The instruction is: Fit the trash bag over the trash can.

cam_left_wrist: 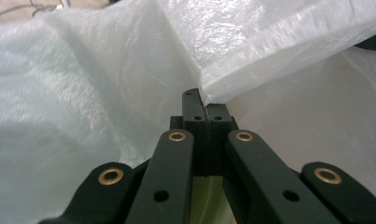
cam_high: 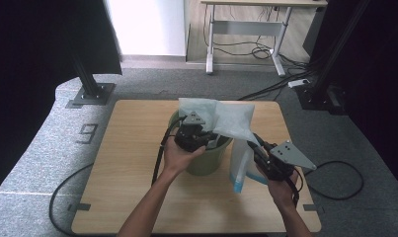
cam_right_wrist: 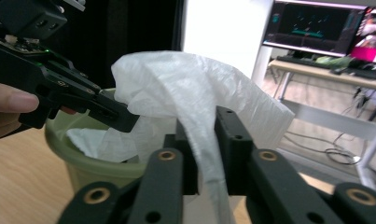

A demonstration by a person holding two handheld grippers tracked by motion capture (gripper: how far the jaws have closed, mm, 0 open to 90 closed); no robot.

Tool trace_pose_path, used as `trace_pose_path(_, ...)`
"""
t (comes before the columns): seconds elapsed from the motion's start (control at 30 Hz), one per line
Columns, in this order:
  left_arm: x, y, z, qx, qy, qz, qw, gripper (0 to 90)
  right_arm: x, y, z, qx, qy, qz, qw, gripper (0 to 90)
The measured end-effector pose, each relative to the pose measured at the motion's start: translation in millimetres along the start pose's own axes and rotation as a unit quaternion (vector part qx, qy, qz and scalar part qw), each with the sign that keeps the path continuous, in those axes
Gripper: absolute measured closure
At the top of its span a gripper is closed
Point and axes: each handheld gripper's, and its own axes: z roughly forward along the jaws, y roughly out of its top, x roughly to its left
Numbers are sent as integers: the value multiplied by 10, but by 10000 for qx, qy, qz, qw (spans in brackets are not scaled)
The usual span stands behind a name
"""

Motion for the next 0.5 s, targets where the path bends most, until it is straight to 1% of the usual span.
trace_pose_path(0.1, 51, -59, -9, 71, 26, -113, 9999, 897, -15, -56, 31, 100, 224, 206, 9995, 709)
trace_pose_path(0.13, 73, -77, -11, 100, 25, -162, 9998, 897, -17, -68, 35, 116, 256, 234, 9993, 703)
trace_pose_path(0.23, 132, -126, -18, 142, 21, -288, 9995, 897, -15, -100, 44, 152, 302, 225, 9992, 693)
trace_pose_path(0.33, 151, -158, -54, 116, -41, -313, 9994, 896, -7, -114, 51, 209, 285, 137, 9993, 694)
trace_pose_path(0.37, 151, -167, -68, 104, -57, -314, 9994, 896, -4, -116, 52, 230, 280, 119, 9993, 707)
trace_pose_path(0.5, 132, -215, -140, 48, -249, -321, 9992, 896, 7, -108, 46, 231, 247, 49, 9994, 793)
